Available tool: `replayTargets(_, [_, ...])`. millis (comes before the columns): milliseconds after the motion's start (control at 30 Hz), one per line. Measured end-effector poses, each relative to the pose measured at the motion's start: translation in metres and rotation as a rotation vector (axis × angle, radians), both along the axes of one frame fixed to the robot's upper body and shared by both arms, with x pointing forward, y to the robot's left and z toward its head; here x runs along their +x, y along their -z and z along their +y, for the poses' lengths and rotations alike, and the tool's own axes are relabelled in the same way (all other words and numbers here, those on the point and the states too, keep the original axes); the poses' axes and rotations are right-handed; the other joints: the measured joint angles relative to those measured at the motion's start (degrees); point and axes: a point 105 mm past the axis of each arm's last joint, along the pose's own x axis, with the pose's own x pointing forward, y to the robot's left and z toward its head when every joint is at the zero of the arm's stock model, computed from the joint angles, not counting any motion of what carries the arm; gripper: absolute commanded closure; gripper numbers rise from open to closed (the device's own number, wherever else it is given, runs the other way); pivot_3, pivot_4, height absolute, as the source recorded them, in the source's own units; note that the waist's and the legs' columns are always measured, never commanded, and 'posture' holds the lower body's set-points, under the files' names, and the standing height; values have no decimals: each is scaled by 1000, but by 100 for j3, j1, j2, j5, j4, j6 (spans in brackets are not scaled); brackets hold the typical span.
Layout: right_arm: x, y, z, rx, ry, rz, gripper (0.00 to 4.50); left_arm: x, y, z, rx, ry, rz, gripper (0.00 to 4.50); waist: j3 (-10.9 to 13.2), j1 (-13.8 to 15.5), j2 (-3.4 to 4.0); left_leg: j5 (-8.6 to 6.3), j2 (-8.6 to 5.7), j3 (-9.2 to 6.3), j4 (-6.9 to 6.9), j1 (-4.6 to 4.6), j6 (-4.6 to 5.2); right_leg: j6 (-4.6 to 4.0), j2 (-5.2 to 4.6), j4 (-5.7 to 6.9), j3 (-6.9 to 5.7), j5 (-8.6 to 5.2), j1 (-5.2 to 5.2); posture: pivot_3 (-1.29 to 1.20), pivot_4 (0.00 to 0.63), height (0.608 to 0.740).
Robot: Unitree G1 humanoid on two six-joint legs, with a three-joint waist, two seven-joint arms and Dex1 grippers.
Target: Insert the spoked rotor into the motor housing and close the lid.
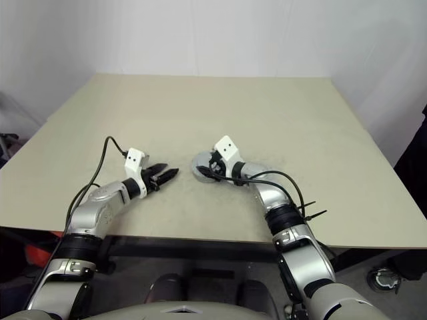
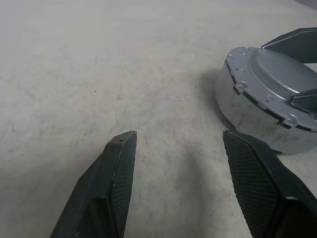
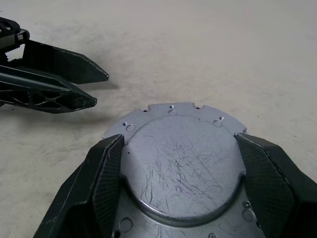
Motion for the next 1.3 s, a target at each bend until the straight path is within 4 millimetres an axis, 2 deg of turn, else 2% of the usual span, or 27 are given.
replayTargets(267, [2,3,-2,-9,7,5,1409,0,0,-1,-3,0,0,1543,0,3,0,-10,0,0,-1,28,16,3,-1,-1,1,-2,23,0,0,740])
replayTargets(367, [3,2,-4,-12,8,0,1409,0,1,-1,-3,-1,1,1543,0,13,0,-10,-2,-2,-1,28,16,39,-4,-1,2,-23,25,0,0,740])
replayTargets(967, [5,2,-9,-25,-11,25,1409,-2,5,0,-6,-10,13,1543,0,22,0,-11,-3,-3,-2,27,18,39,-5,-9,3,-23,30,0,0,740])
replayTargets(1300, [1,4,-10,-128,-67,-81,1409,-4,7,1,-5,-16,16,1543,-11,32,6,-18,-7,-3,-6,42,29,45,-10,-27,3,-27,62,0,0,740])
